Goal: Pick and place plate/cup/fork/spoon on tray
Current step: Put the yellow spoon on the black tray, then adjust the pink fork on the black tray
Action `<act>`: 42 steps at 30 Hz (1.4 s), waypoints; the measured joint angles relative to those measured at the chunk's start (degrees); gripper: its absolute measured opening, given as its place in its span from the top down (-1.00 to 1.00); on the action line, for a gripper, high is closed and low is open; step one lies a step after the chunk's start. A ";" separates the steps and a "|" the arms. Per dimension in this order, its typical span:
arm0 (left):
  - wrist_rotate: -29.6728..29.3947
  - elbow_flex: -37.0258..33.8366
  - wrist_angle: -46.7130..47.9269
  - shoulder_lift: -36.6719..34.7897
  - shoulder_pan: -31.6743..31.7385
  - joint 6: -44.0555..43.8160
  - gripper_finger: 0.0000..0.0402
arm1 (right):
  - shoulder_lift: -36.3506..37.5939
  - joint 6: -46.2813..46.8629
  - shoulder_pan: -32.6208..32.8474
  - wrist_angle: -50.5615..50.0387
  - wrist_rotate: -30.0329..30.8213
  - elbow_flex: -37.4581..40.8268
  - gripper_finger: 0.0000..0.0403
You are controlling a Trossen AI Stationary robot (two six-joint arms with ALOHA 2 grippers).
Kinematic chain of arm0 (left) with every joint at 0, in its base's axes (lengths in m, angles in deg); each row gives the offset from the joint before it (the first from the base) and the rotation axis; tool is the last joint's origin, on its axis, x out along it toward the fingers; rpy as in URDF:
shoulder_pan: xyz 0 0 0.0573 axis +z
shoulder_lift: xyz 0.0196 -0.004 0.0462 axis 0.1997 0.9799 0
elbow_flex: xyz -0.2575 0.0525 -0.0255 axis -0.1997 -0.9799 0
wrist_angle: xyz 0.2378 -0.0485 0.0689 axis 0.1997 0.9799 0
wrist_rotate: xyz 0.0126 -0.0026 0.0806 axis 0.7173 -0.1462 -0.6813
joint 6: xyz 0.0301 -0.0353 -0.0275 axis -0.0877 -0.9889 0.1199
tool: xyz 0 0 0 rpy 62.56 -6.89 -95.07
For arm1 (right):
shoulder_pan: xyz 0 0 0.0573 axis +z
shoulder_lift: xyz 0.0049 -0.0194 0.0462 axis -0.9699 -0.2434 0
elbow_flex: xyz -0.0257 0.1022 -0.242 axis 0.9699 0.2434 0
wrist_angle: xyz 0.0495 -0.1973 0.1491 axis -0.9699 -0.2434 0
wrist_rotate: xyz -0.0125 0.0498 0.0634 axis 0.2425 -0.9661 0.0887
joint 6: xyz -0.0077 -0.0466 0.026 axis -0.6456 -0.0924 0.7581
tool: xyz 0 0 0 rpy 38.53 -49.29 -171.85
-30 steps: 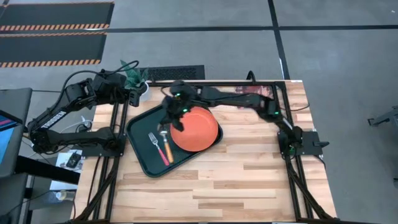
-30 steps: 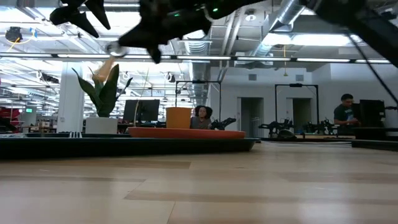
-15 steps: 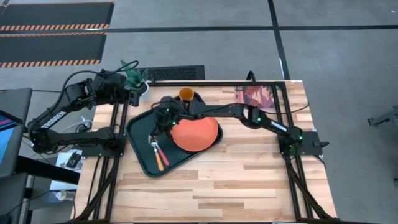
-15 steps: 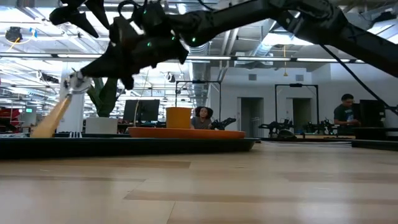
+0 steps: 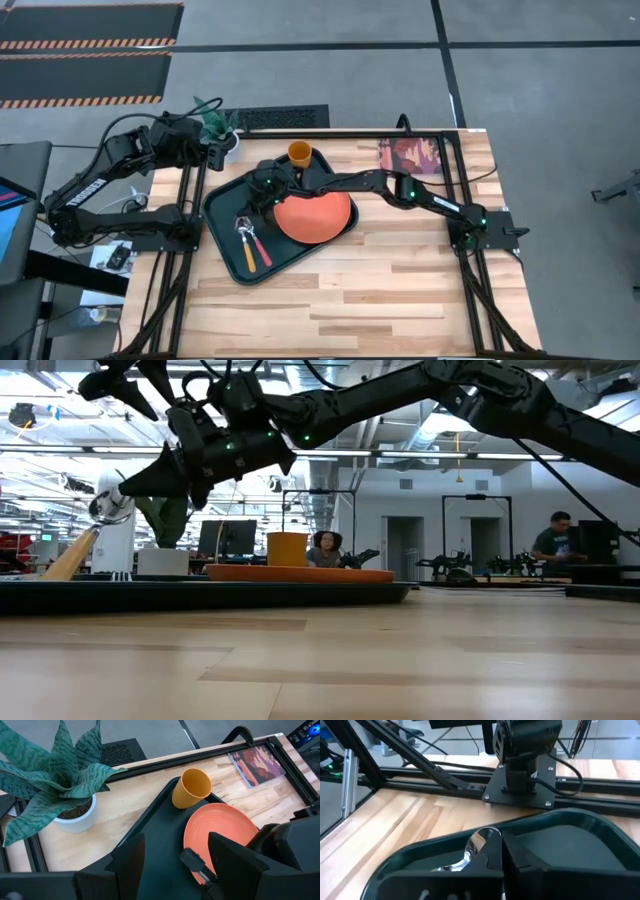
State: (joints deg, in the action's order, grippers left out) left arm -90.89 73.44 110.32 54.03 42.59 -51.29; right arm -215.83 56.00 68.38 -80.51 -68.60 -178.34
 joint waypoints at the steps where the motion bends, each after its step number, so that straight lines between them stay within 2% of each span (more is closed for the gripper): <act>1: 0.00 0.00 -0.02 0.00 -0.02 0.00 -0.02 | 0.00 -0.04 -0.02 0.12 0.02 0.00 0.96; 13: -0.03 0.00 -0.08 0.00 -0.01 0.04 -0.02 | 0.00 -2.95 0.40 1.02 0.01 0.02 0.67; 20: -0.07 0.00 -0.11 0.00 -0.02 0.14 -0.02 | 0.00 -2.82 0.37 1.66 0.27 0.04 0.25; 25: 0.34 0.00 0.73 0.00 -0.01 0.92 -0.02 | 1.22 4.40 -0.21 -1.36 1.03 0.15 -0.02; 31: 1.41 -1.78 2.87 -0.17 0.00 0.71 -0.02 | 10.99 2.76 -2.58 -17.78 -0.31 -0.04 -0.07; 37: 4.05 -5.33 2.39 -0.73 -0.14 -1.39 -0.02 | 20.79 -3.70 -3.70 -43.01 -0.50 0.15 -0.02; 42: 7.75 -12.12 -1.03 -2.31 -5.72 -5.84 -0.02 | 28.78 -6.04 -4.24 -63.20 -0.38 0.07 0.02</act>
State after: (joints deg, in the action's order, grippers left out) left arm -83.15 61.33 109.29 51.72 36.86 -57.13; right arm -187.05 49.96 64.14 -143.70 -68.98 -178.27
